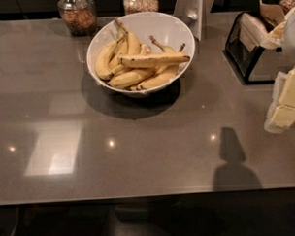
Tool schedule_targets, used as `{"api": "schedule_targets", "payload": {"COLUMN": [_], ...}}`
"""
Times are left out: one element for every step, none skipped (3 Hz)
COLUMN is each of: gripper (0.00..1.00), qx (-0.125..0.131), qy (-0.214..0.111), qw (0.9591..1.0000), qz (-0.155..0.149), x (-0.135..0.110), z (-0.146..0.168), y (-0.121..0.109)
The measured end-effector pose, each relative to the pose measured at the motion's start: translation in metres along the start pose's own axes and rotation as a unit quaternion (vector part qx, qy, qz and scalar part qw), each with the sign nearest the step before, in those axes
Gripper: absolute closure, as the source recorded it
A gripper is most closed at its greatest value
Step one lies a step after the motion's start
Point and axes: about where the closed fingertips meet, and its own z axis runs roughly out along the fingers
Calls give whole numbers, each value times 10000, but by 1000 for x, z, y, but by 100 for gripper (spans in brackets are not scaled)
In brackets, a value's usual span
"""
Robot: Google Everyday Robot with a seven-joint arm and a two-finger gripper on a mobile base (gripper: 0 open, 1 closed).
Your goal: Pick banana from white bowl
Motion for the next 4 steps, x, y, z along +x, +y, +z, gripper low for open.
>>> {"api": "schedule_targets", "payload": {"gripper": [0,0,0,0], "qx": [1,43,2,-152], "qy": [-1,-97,-493,-961], "qw": [10000,9999,9988,9952], "qz": [0,-12,-4,63], "x": [0,-4,-22,-48], "z": [0,0,12,32], "y": [0,-2,-14,-32]}}
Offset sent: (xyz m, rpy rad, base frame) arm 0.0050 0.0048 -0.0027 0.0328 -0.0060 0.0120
